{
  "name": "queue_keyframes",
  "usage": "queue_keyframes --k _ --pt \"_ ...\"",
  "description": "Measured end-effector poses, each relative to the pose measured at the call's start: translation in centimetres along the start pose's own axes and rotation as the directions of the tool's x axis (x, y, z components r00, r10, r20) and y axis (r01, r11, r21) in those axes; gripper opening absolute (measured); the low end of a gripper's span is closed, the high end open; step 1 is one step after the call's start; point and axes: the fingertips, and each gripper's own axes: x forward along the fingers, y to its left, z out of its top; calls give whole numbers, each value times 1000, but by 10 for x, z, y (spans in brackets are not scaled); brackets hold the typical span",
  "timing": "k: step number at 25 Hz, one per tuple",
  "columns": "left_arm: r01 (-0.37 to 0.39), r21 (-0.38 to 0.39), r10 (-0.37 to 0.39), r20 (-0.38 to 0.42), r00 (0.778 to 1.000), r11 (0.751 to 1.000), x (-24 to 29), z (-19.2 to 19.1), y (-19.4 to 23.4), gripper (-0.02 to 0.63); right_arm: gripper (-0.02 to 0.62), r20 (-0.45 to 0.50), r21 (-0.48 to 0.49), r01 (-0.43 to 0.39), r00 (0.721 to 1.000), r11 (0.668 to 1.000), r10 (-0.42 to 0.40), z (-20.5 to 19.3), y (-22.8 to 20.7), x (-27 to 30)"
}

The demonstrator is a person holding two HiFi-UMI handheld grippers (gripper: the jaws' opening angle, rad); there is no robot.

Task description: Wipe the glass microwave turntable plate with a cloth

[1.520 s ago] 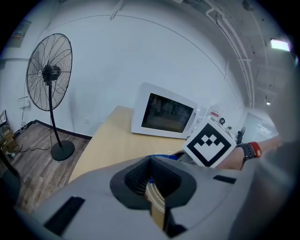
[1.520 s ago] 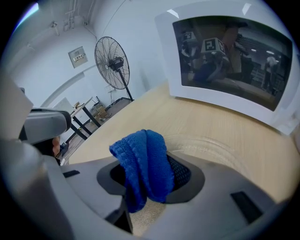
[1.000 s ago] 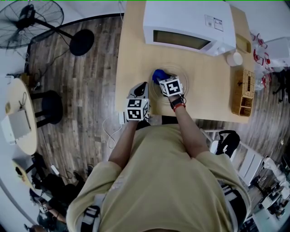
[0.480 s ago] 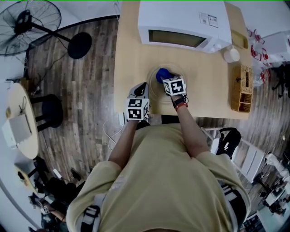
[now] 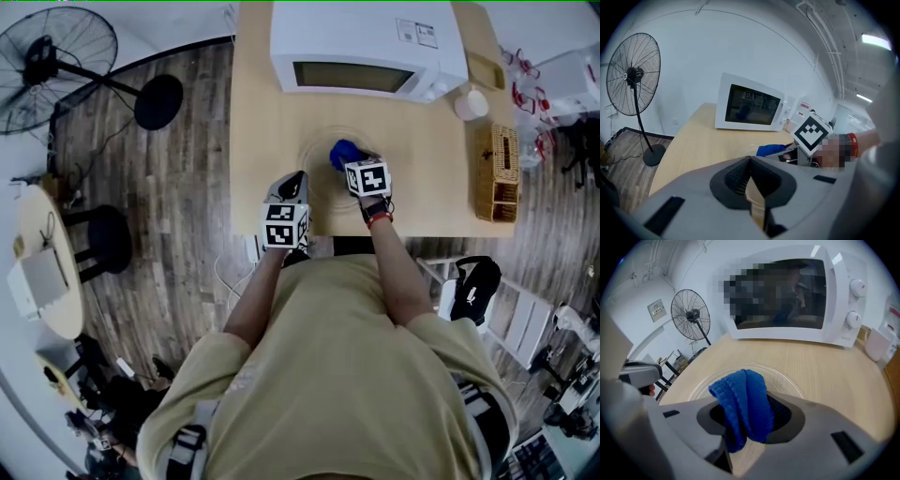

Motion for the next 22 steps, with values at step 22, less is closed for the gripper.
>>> queue_keyframes --k 22 --pt "62 33 -61 -26 998 998 14 -2 -27 19 189 17 78 81 996 994 -83 -16 -42 -25"
